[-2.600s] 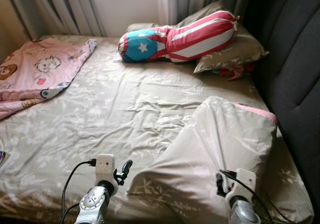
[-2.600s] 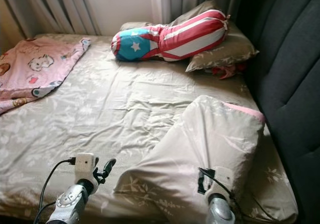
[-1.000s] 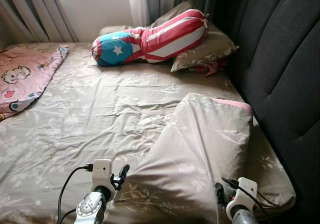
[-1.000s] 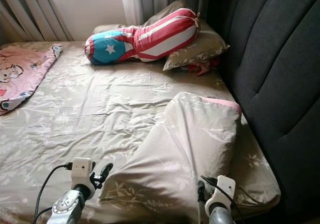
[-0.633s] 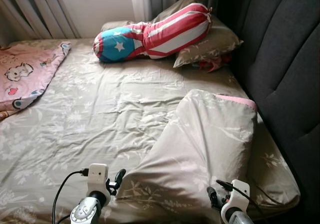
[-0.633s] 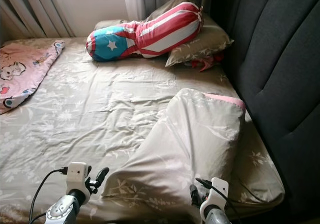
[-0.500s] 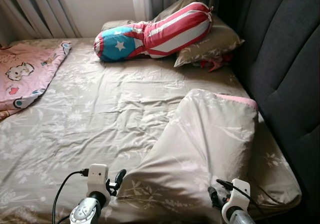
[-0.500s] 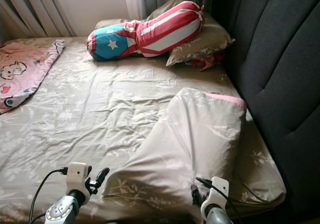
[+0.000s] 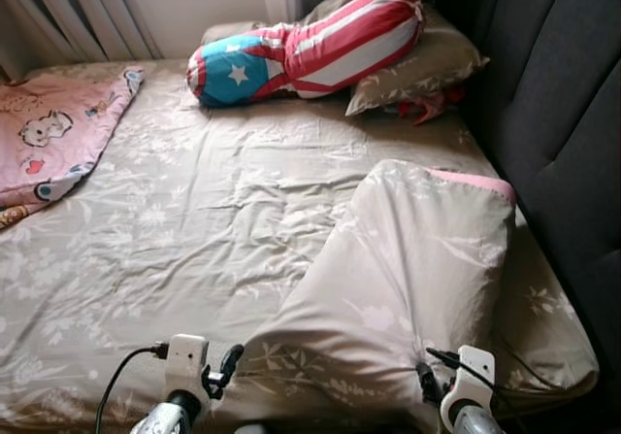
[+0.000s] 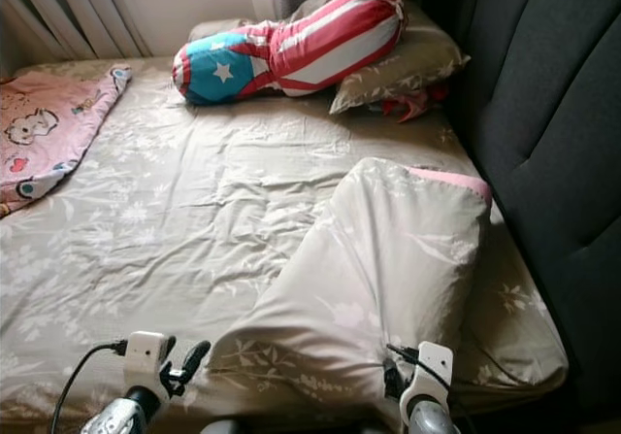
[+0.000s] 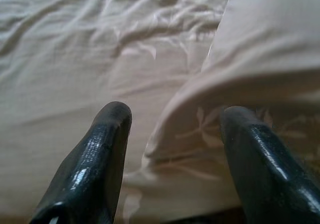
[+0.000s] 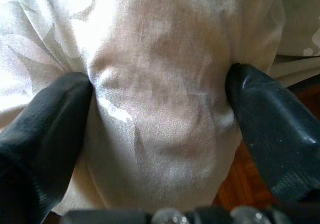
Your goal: Clean up the room
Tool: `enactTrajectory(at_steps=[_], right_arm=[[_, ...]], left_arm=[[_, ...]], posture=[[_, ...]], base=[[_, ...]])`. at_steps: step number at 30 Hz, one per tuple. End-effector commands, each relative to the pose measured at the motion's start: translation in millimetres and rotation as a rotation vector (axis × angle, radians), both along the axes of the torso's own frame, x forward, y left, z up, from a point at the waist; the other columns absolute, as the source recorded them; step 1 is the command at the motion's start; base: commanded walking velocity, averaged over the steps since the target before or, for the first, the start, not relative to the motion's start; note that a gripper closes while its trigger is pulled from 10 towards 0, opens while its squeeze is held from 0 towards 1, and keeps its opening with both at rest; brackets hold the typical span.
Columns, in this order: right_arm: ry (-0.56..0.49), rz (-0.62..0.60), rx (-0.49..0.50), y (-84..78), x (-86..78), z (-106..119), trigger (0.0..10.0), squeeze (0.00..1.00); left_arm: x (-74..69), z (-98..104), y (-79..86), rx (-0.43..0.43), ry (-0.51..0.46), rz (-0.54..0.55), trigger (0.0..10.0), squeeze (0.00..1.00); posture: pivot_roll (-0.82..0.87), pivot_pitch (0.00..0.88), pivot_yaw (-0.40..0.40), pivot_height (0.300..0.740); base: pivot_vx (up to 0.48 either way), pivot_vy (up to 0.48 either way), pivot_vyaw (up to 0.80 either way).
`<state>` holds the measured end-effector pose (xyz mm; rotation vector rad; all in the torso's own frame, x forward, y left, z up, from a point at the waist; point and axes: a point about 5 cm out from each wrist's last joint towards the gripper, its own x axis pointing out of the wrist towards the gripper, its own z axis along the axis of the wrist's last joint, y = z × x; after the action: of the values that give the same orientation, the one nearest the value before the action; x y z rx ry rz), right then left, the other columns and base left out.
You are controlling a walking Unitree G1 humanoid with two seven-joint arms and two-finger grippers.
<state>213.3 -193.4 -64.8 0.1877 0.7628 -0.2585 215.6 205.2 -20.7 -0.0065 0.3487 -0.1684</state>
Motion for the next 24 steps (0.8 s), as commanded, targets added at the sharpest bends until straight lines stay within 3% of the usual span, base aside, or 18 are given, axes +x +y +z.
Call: enactTrajectory(at_steps=[1,3,5,6,7,14,24], right_arm=[[0.112,-0.021,0.014,2.8,-26.3,-16,10.0,0.0],[0.115,0.032,0.093,17.1,-27.0,-18,10.0,0.0],[0.115,0.04,0.097,18.7,-26.9,-18,10.0,0.0],[0.116,0.048,0.102,20.8,-26.9,-19,3.6,0.0],[0.118,0.055,0.107,23.4,-26.8,-19,0.0,0.0],[0.114,0.102,0.119,34.6,-18.8,-16,0.0,0.0],[0.116,0.112,0.113,33.3,-20.4,-17,0.0,0.0]], left_arm=[[-7.1,1,6.0,0.013,0.01,-0.009,10.0,0.0],[-13.2,2,7.8,0.022,0.008,-0.021,10.0,0.0],[-13.9,3,7.9,0.024,0.008,-0.024,10.0,0.0],[-14.6,3,7.9,0.026,0.006,-0.026,10.0,0.0],[-15.6,4,7.8,0.027,0.006,-0.029,10.0,0.0],[-17.7,8,7.4,0.03,0.012,-0.032,10.0,0.0],[-21.4,11,2.3,0.024,0.021,-0.03,10.0,0.0]], posture=[[0.08,0.222,0.056,0.673],[0.1,0.237,0.059,0.673],[0.1,0.239,0.06,0.673],[0.11,0.245,0.061,0.673],[0.11,0.245,0.061,0.673],[0.11,0.263,0.059,0.673],[0.11,0.267,0.047,0.673]], base=[[0.0,0.0,0.0],[0.0,0.0,0.0],[0.0,0.0,0.0],[0.0,0.0,0.0],[0.0,0.0,0.0],[0.0,0.0,0.0],[0.0,0.0,0.0]])
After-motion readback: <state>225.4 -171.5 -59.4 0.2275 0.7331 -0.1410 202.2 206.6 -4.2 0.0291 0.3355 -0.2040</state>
